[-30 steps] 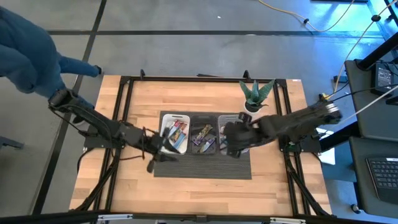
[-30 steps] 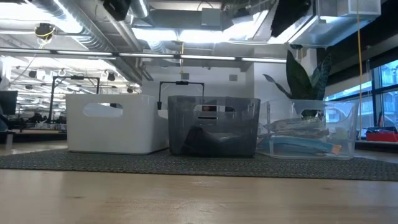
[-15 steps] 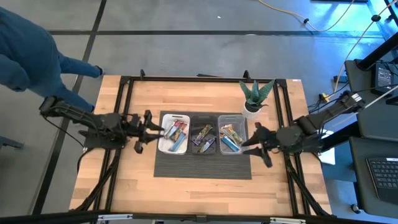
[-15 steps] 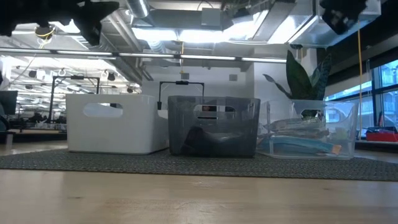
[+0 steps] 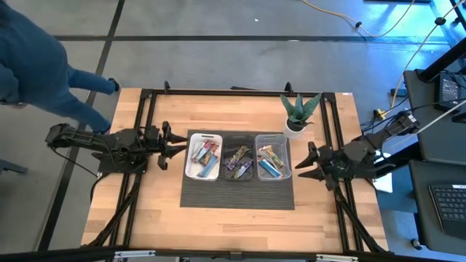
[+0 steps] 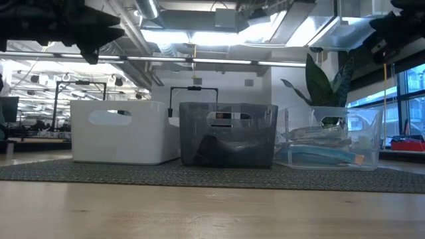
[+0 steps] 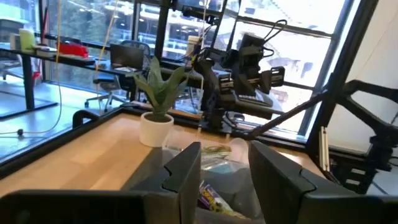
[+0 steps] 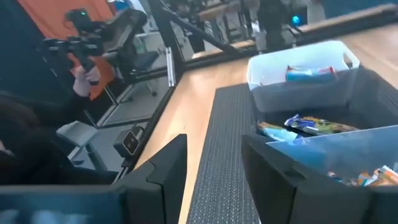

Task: Pick and place Granola Bars by type
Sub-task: Return to Home Position

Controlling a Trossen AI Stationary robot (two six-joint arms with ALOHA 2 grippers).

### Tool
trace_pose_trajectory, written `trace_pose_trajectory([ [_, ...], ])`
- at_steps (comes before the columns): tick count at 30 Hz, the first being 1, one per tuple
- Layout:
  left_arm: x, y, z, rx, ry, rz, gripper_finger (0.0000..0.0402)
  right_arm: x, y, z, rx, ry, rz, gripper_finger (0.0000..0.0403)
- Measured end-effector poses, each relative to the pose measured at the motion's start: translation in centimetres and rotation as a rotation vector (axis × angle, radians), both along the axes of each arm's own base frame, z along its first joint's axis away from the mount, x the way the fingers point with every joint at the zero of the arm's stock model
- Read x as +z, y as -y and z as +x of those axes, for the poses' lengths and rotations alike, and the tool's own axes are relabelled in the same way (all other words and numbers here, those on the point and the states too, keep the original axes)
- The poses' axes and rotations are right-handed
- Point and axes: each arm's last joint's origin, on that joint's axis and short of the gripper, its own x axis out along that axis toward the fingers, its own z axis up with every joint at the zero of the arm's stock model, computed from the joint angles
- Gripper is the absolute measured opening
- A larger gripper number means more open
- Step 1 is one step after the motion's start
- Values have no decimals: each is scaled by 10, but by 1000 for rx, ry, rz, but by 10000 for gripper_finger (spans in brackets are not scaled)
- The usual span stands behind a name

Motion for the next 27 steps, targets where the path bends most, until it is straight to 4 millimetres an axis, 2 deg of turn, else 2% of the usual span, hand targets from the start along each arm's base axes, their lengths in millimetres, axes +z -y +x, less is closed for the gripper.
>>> trace_pose_trajectory([
  [7,1,-5,-3,41,7,0,128,-7,9,-17,39,110,1,155],
  [14,2,-9,-10,55,29,-18,128,-11,14,-27,60,122,1,155],
  [22,-29,-9,-8,53,44,-56,128,-11,15,-28,56,134,-35,155],
  [27,-32,-9,-9,59,30,-70,128,-11,15,-28,56,135,-36,155],
])
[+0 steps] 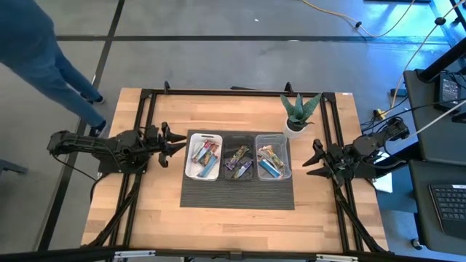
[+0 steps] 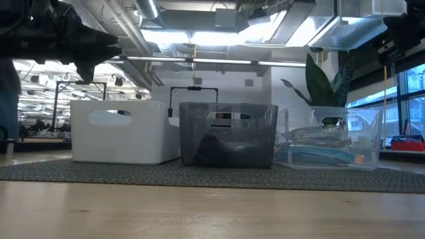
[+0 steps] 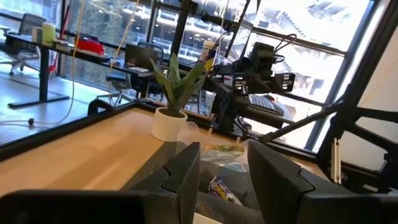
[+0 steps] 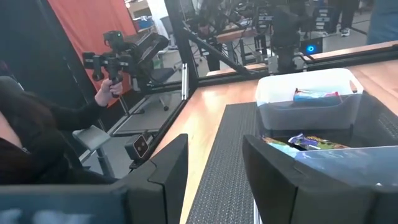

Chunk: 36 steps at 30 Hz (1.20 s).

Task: Pick and place Granola Bars by type
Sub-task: Return to Home Position

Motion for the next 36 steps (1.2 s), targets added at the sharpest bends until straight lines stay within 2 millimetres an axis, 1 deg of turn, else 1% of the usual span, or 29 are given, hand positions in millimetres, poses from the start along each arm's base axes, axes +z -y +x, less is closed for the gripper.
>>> trace_pose_trajectory([
  [2,0,0,0,-1,3,2,128,-3,-1,1,0,3,-2,155],
  [7,0,0,0,1,0,11,128,-24,-4,8,-1,10,-21,155],
  [10,0,0,0,2,0,19,128,-31,-5,9,-3,1,-1,155],
  [15,2,-1,-3,30,16,33,128,-33,-3,7,-44,31,-41,155],
  [19,2,-1,-7,26,20,22,128,-33,-2,6,-43,32,-72,155],
  [26,0,-1,-14,26,24,18,128,-34,-2,6,-50,1,-51,155],
  [29,0,-1,-14,29,18,24,128,-34,0,6,-103,4,-52,155],
  [32,-1,-1,-14,39,10,40,128,-38,1,7,-165,-5,-75,155],
  [36,-1,-2,-14,52,11,25,128,-42,1,8,-170,-5,-81,155],
])
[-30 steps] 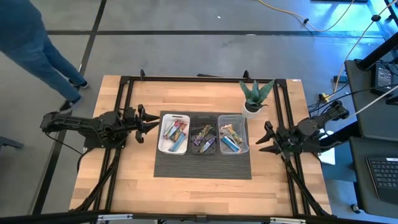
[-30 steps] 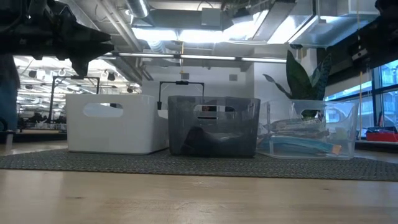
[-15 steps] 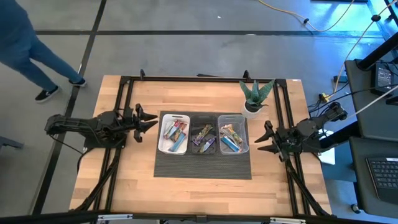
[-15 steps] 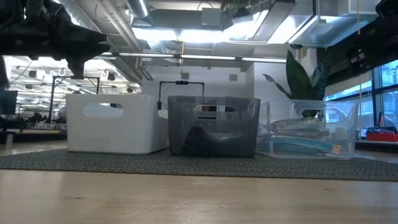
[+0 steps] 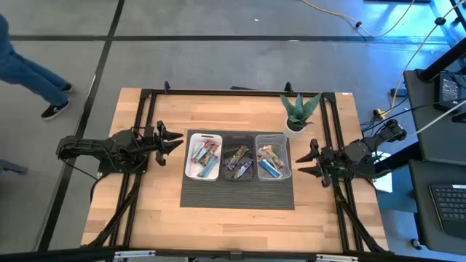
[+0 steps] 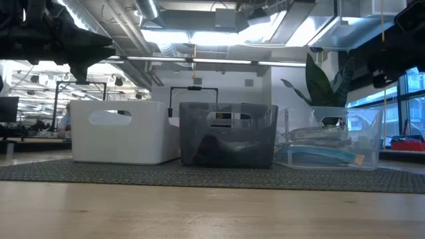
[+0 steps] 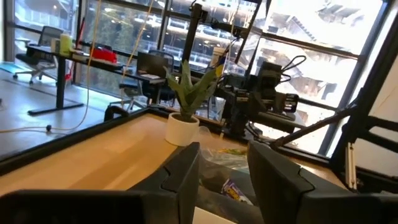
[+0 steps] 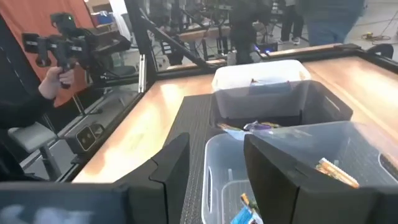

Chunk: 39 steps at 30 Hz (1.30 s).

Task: Pick and place Granola Bars by type
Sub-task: Return to Home Position

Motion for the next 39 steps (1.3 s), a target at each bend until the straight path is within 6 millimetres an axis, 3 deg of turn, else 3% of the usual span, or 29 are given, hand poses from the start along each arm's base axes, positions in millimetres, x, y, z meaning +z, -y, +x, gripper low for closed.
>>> trace_pose_trajectory([
  [15,-1,0,0,0,-4,-11,128,0,-2,0,76,18,-81,155],
  [26,-1,0,0,0,-4,-10,128,-4,-12,1,375,149,-98,155],
  [36,-1,0,0,0,-4,-10,128,-5,-13,1,381,170,-101,155],
  [39,-1,0,0,0,-4,-10,128,-3,-11,2,314,178,-94,155],
])
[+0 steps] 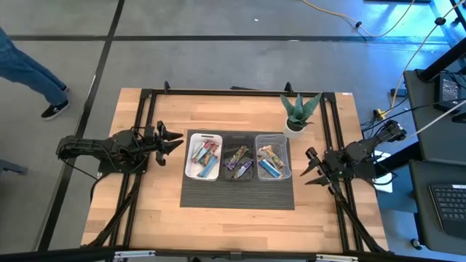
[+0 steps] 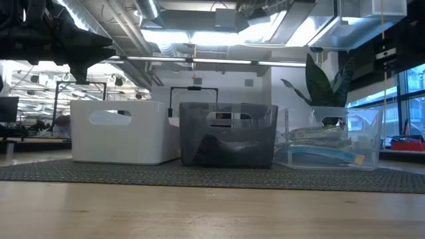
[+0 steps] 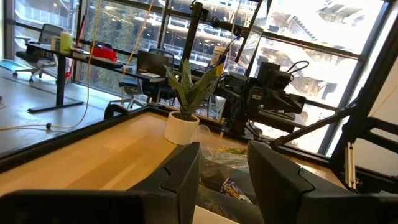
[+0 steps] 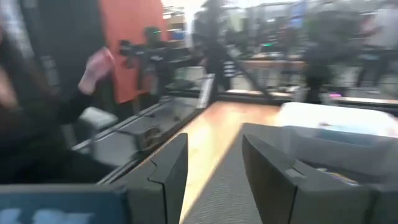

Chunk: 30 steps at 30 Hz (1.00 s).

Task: Pick and place Granola Bars by type
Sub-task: Return to Home Position

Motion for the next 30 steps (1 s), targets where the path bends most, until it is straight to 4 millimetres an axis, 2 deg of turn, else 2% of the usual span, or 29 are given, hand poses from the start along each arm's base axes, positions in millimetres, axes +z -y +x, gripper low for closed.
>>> trace_pose_trajectory([
  [5,0,0,0,0,0,0,128,2,4,2,-145,24,-12,155],
  [13,0,0,0,1,-1,6,128,-2,6,6,-218,-2,-75,155],
  [16,0,0,0,6,-9,36,128,-3,10,9,-312,-25,-84,155],
  [24,0,0,0,-6,17,-68,128,-4,22,14,-493,-34,-122,155],
  [30,0,0,0,-8,19,-76,128,-4,33,16,-592,-43,-111,155],
])
